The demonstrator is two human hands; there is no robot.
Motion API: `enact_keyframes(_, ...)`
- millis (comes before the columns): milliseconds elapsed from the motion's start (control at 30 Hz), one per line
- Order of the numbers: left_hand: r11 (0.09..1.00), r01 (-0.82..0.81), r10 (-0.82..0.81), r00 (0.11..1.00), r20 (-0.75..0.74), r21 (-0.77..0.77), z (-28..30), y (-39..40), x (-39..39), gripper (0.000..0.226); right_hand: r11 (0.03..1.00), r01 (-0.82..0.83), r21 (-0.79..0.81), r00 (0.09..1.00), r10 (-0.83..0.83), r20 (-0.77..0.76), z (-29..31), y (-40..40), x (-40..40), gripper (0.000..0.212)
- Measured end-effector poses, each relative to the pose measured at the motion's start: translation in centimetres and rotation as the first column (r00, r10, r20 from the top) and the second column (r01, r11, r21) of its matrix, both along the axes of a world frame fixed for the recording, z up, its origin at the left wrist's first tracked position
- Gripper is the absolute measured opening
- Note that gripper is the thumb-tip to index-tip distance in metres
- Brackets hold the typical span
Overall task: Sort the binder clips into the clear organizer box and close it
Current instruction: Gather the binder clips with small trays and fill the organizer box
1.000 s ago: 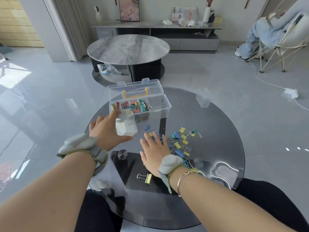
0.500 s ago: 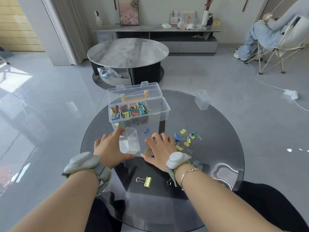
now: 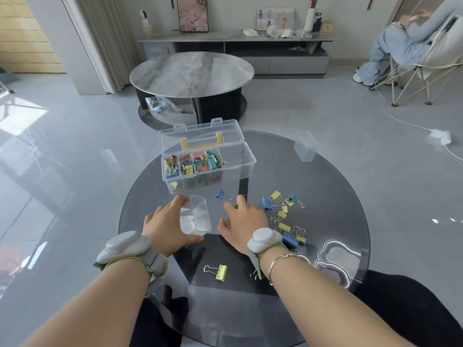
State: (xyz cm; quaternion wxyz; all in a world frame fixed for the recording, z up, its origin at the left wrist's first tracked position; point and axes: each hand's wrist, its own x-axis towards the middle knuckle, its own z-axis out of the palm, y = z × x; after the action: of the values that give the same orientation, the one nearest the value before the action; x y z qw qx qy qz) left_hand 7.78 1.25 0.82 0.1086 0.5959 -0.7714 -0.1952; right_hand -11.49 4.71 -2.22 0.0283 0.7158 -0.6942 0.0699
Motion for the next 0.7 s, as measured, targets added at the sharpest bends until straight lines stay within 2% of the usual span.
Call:
enact_keyframes(267,0.997,0.033,-0.027,0.995,-0.091,0.068,-0.1,-0.1,-0.8,0.082,0.996,0.041,-0.083,0.995,-0.033,0.094,-0.1,-0.4,0.0,0.019)
enact_keyframes(467,0.994,0.038,-0.027,0.994,-0.105,0.105,0.0,0.0,-1.2,0.083,0.990,-0.030,-0.137,0.999,0.035,0.034,-0.3,-0.7,-0.1,0.029)
enact_keyframes(600,0.991,0.045,-0.029,0.991,-0.130,0.127,-0.1,0.0,-1.2,0.081,0.988,-0.063,-0.140,0.998,0.061,-0.014,-0.3,-0.7,-0.1,0.024)
enact_keyframes(700,0.988,0.049,-0.026,0.988,-0.155,0.146,-0.1,0.1,-1.2,0.080,0.989,-0.061,-0.132,0.998,0.061,-0.010,-0.5,-0.8,-0.4,0.032)
